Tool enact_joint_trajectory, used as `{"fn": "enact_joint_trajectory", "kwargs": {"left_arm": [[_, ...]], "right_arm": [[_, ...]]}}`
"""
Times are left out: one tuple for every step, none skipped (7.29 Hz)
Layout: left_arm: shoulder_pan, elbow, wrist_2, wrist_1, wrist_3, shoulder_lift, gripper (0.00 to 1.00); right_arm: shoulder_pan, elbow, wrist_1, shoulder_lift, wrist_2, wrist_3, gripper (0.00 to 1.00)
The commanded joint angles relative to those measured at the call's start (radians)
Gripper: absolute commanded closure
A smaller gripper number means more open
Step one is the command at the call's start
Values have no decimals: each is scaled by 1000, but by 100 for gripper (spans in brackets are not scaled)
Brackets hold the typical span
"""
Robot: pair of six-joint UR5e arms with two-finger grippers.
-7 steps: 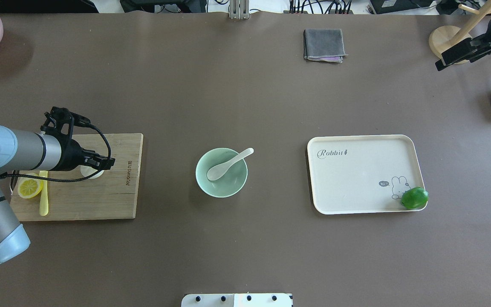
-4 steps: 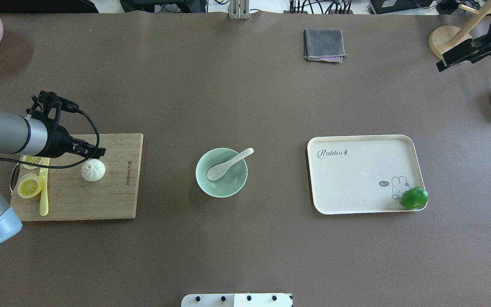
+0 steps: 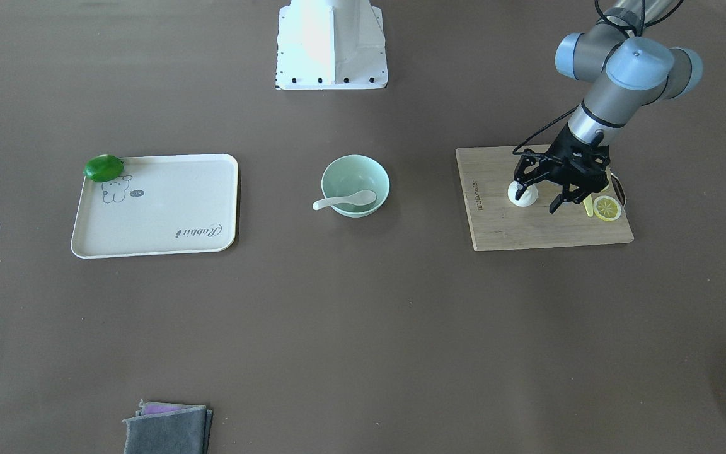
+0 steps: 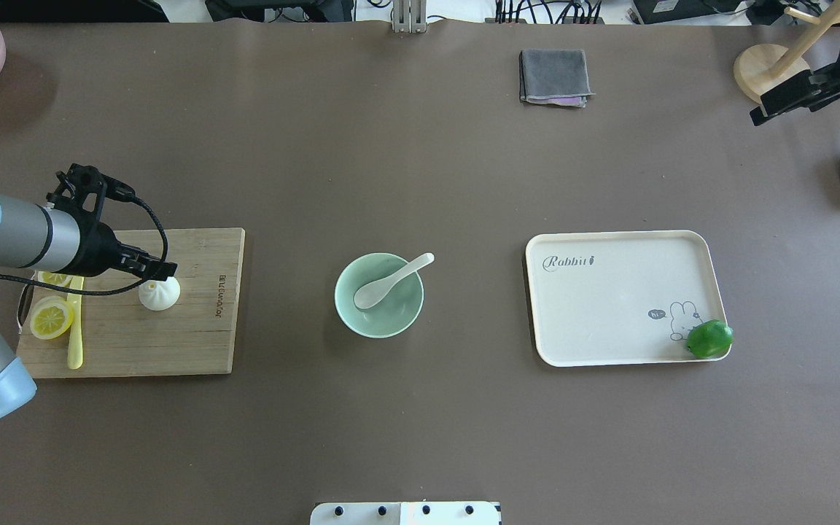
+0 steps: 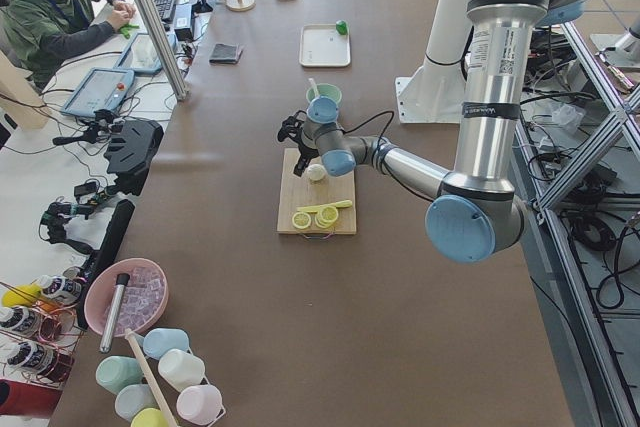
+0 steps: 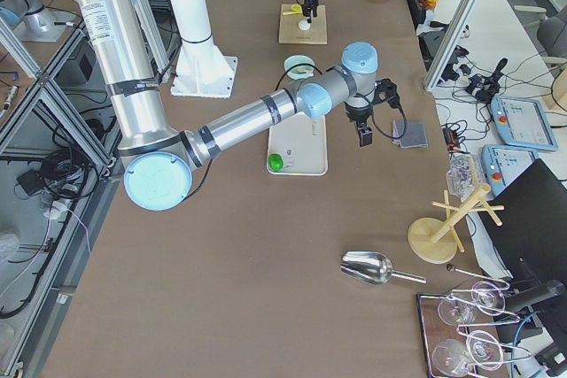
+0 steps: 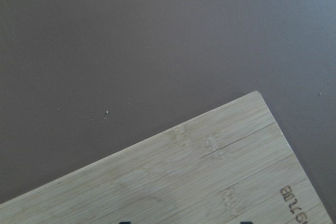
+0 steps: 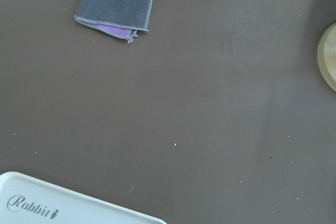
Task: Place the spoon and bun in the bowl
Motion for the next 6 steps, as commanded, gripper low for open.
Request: {"fn": "enact_joint_trajectory", "kwargs": {"left_arm": [[26,1,-1,0,-6,2,24],[32,6,0,0,-5,4,24],[40,7,2,-3,-3,19,25],[40,7,2,-3,-3,22,30],[40,7,2,-3,-5,22,75],[40,1,3,-3,-5,24,100]], "right_arm": [[0,-3,1,-2,-1,-1,0],[-2,-4,0,0,-1,-1,0],[0,-6,1,0,-1,-1,0],[-2,-6,0,0,0,1,0],[-2,-6,0,0,0,1,0],[-2,-6,0,0,0,1,0]]}}
